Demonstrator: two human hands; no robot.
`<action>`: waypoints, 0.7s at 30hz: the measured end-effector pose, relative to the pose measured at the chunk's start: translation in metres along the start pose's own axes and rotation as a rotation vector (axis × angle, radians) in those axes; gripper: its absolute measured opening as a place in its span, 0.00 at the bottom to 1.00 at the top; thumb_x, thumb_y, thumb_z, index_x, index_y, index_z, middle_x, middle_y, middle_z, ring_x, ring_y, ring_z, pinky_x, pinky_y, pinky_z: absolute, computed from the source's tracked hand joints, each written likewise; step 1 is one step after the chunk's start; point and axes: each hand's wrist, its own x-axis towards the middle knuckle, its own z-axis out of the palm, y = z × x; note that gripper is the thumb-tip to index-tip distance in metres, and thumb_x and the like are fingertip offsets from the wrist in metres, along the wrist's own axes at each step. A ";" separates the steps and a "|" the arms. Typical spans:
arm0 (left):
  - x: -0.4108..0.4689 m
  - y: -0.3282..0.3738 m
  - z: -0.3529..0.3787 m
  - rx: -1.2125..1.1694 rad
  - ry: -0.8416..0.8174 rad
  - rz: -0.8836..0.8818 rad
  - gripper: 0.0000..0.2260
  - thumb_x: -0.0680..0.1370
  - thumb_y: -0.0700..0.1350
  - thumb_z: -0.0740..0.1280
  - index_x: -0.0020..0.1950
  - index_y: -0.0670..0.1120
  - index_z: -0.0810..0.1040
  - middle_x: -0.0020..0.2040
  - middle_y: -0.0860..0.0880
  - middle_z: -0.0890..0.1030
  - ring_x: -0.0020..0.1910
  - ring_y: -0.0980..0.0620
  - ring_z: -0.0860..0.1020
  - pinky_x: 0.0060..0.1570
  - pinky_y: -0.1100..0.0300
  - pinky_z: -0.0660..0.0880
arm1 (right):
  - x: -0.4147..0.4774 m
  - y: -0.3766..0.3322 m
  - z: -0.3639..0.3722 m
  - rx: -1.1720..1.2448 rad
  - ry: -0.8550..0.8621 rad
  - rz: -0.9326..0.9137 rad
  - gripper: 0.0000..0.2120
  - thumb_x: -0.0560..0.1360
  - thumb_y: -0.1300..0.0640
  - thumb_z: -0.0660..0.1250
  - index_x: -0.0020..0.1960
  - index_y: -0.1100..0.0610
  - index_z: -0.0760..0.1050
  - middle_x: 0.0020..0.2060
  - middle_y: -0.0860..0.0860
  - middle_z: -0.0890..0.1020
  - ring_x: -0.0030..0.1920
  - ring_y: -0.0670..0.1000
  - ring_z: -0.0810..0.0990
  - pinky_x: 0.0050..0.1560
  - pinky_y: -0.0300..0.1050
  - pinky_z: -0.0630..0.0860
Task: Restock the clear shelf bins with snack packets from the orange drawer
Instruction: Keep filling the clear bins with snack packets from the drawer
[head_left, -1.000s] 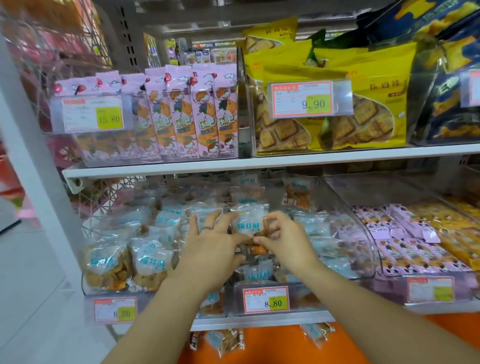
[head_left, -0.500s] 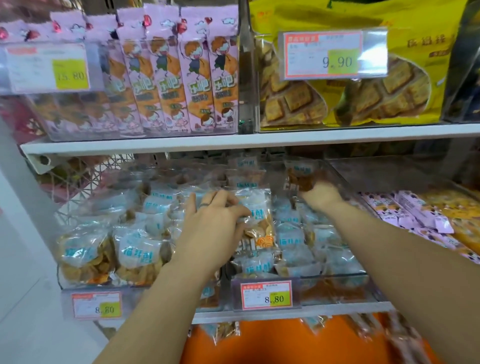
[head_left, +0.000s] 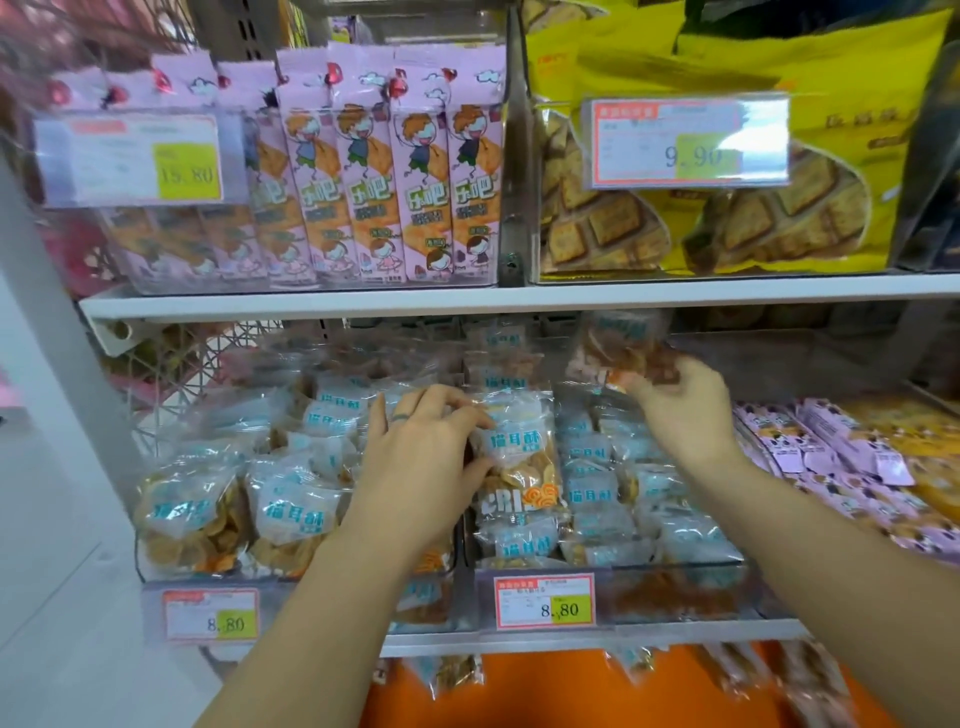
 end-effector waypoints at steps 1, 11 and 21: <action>-0.001 0.000 -0.001 0.001 -0.006 -0.002 0.20 0.77 0.58 0.63 0.69 0.59 0.68 0.67 0.57 0.66 0.70 0.53 0.62 0.74 0.43 0.47 | -0.013 -0.005 -0.008 0.067 -0.041 0.006 0.08 0.74 0.58 0.69 0.53 0.56 0.77 0.46 0.52 0.82 0.45 0.53 0.79 0.49 0.47 0.75; -0.033 -0.002 -0.012 0.142 -0.083 0.049 0.42 0.73 0.65 0.64 0.76 0.61 0.37 0.76 0.52 0.46 0.77 0.48 0.46 0.72 0.37 0.41 | -0.080 -0.009 0.017 -0.160 -0.477 -0.041 0.11 0.71 0.59 0.73 0.44 0.48 0.71 0.37 0.45 0.77 0.42 0.47 0.78 0.45 0.40 0.75; -0.041 0.007 0.014 0.260 0.079 0.152 0.35 0.53 0.50 0.83 0.59 0.50 0.79 0.58 0.45 0.79 0.62 0.40 0.76 0.62 0.28 0.56 | -0.083 -0.007 0.021 -0.257 -0.540 -0.035 0.26 0.69 0.61 0.75 0.64 0.52 0.70 0.50 0.43 0.76 0.50 0.49 0.79 0.54 0.46 0.77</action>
